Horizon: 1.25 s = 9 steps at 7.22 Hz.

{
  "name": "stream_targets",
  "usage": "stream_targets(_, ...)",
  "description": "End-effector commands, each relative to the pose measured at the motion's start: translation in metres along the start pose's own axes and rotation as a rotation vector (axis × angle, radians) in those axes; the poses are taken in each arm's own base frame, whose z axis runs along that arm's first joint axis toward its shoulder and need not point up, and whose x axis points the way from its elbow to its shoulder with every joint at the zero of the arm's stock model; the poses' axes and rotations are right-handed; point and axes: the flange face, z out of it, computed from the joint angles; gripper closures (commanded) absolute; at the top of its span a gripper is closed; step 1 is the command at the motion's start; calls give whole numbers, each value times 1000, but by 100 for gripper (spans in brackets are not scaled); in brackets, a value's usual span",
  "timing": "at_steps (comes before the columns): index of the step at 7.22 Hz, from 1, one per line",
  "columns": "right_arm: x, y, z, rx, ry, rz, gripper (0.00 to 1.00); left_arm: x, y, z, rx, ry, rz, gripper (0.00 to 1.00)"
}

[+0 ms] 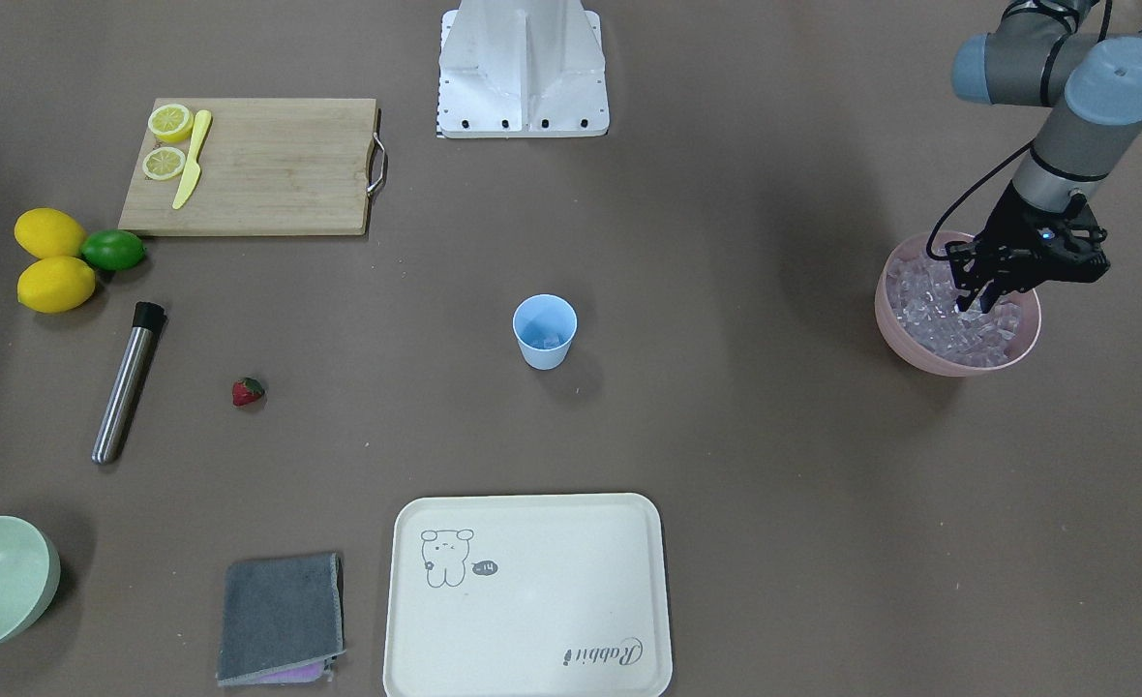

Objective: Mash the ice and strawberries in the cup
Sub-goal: 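Close the left gripper on an ice cube in the pink bowl, then lift the ice cube and carry it over the light-blue cup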

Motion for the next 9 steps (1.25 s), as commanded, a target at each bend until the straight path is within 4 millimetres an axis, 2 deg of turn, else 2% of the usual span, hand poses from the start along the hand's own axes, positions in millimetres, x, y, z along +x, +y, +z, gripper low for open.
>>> stream_targets(1, -1, 0, -1, 3, 0, -3, 0, 4, -20, -51, 51, 66, -21, 100)
stream_targets(2, -1, 2, -1, 2, 0, 0, 0, 17, -29, -62, 75, 89, -9, 100)
stream_targets(3, 0, 3, 0, 1, 0, 1, 0, 57, -63, -72, 124, 142, 11, 100)
stream_targets(4, 0, 3, 0, 1, 0, 1, 0, 96, -95, -91, 135, 165, -57, 100)
stream_targets(5, 1, 3, 1, -1, 0, 3, 0, 164, -118, -102, 128, 222, -90, 100)
stream_targets(6, 1, 3, 0, 0, 2, 3, 0, 247, -131, -116, 95, 291, -157, 100)
stream_targets(7, 1, 3, 0, -1, 4, 5, 0, 321, -130, -116, 114, 324, -200, 100)
stream_targets(8, 2, 3, 1, -2, 4, 6, 0, 394, -112, -103, 149, 333, -209, 100)
stream_targets(9, 2, 2, 1, -2, 5, 6, 0, 429, -99, -86, 164, 326, -195, 100)
